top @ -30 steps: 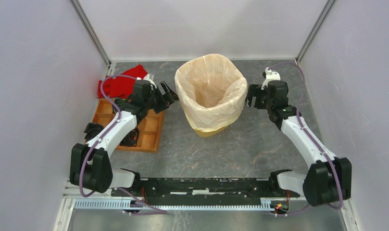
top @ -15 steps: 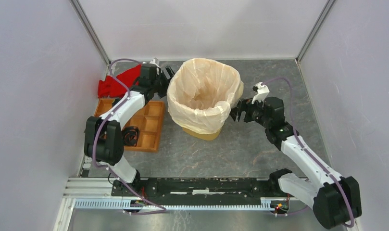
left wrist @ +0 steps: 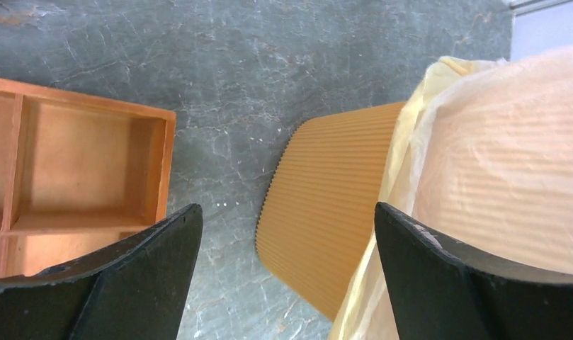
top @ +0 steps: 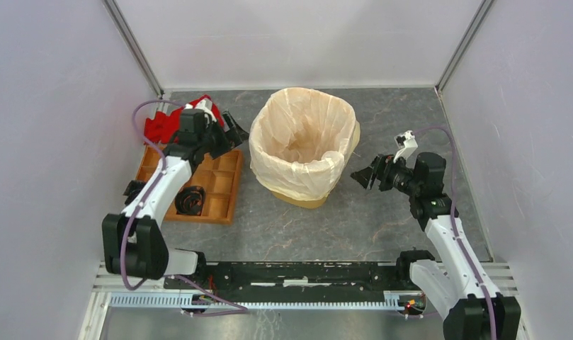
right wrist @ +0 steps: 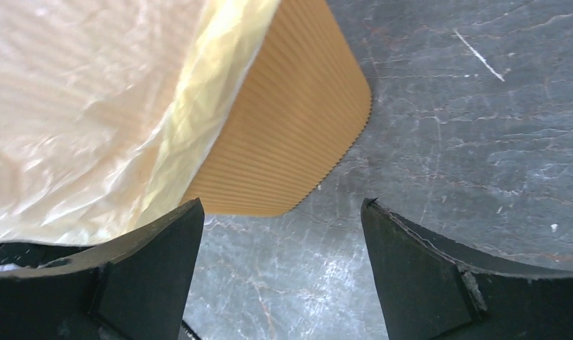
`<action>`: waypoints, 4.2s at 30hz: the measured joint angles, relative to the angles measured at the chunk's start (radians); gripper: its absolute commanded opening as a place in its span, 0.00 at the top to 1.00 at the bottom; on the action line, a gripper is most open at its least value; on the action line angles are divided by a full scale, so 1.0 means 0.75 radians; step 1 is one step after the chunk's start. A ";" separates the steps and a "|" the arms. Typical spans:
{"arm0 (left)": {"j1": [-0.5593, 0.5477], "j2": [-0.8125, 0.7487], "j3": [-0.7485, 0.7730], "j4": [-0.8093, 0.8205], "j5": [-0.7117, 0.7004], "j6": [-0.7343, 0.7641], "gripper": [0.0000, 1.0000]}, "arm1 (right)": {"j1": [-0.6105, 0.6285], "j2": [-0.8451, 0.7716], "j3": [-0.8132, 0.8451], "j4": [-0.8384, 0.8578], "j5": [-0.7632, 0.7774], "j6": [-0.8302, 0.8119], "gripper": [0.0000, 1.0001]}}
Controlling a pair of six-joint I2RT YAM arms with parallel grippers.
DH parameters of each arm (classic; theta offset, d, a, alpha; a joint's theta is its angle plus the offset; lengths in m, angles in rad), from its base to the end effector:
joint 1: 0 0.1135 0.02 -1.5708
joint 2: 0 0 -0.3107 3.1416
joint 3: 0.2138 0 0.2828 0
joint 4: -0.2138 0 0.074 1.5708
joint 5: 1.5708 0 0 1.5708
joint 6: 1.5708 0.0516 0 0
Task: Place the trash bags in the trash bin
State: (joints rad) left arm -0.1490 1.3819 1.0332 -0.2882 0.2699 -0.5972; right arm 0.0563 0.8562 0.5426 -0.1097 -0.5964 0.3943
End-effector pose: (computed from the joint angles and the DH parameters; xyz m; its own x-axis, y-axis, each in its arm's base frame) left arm 0.3355 -0.0643 0.3071 -0.6860 -0.4451 -0.5756 -0.0371 0.8115 -0.5832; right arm 0.2022 0.0404 0.2721 -0.5929 0.2849 -0.7531 -0.3575 0.7449 0.5633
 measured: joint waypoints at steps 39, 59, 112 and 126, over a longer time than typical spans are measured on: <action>0.068 -0.192 -0.610 0.583 0.529 -0.449 0.59 | 0.043 0.425 -0.485 1.300 -0.483 0.691 0.73; 0.068 -0.195 -0.710 0.765 0.562 -0.610 0.95 | 0.037 0.267 -0.073 0.430 -0.036 0.032 0.37; -0.019 -0.327 -0.423 0.230 0.179 -0.193 0.24 | 0.845 1.390 1.712 -1.095 0.816 -0.695 0.96; -0.082 -0.238 -0.418 0.338 0.238 -0.195 0.24 | 0.871 1.435 1.617 -1.146 0.834 -0.713 1.00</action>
State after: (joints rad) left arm -0.2104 1.2034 0.7200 -0.0349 0.4480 -0.7437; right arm 0.7097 1.9324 1.7554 -0.9691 0.0288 -0.1406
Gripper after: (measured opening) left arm 0.758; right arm 0.010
